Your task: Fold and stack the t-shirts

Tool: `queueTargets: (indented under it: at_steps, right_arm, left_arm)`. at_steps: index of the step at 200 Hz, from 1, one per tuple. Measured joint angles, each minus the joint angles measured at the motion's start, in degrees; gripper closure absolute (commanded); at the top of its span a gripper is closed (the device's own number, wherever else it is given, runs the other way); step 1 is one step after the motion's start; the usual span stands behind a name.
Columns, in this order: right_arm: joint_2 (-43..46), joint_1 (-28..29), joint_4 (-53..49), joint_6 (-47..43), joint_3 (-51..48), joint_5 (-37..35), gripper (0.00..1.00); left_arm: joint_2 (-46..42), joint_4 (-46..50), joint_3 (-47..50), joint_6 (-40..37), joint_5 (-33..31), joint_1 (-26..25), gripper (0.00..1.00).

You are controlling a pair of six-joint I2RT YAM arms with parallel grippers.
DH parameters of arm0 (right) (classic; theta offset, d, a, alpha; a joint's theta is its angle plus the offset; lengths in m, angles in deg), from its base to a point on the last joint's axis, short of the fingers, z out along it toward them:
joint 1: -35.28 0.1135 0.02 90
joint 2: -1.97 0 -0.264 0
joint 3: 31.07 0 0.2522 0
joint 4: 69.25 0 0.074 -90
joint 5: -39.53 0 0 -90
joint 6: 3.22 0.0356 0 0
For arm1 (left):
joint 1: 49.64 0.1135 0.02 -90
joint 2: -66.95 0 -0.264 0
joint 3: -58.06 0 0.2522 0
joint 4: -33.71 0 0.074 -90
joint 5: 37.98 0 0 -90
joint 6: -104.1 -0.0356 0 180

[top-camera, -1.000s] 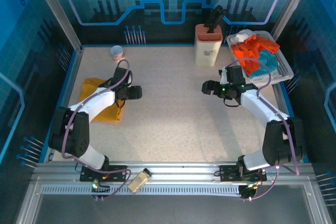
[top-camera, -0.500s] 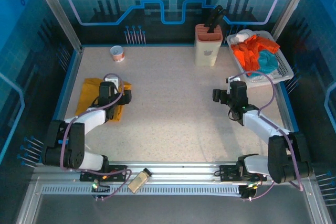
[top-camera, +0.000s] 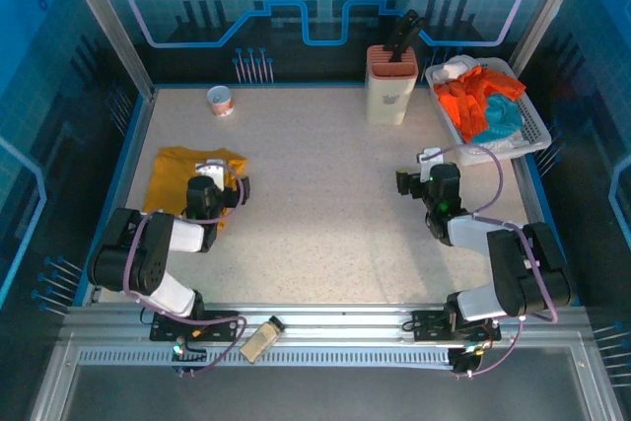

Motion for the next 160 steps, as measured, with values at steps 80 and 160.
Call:
queueTargets:
  at_steps: [80, 160]
  right_arm:
    - [-6.8, -3.6, 11.5, 1.3, -2.7, 0.8, 0.00]
    - [-6.8, -3.6, 12.0, 1.3, -2.7, 0.8, 0.00]
  left_arm:
    - [0.2, -1.4, -2.7, 0.7, 0.5, 2.4, 0.01]
    - [0.2, -1.4, -2.7, 0.7, 0.6, 2.4, 0.01]
